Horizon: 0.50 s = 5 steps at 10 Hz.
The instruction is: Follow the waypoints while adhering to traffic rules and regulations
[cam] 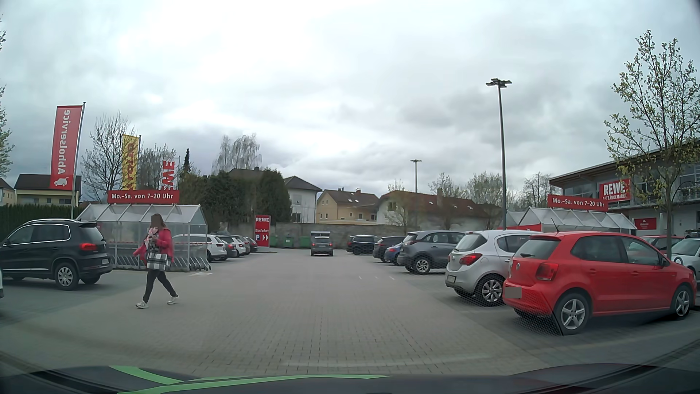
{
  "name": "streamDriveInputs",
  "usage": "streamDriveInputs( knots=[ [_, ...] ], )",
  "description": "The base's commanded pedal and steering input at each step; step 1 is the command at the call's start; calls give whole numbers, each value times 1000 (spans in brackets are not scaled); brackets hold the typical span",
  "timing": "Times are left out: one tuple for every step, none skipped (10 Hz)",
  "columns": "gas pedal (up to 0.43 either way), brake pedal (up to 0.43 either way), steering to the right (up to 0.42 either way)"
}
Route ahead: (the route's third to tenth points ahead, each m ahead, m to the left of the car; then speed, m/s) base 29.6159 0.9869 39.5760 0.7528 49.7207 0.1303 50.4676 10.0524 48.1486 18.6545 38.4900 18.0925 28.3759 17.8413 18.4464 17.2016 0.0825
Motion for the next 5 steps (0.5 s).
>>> streamDriveInputs(
  knots=[
    [0,6,-3],
    [0,0,-3],
    [0,0,-3],
    [0,0,-3],
    [0,0,-3]
  ],
)
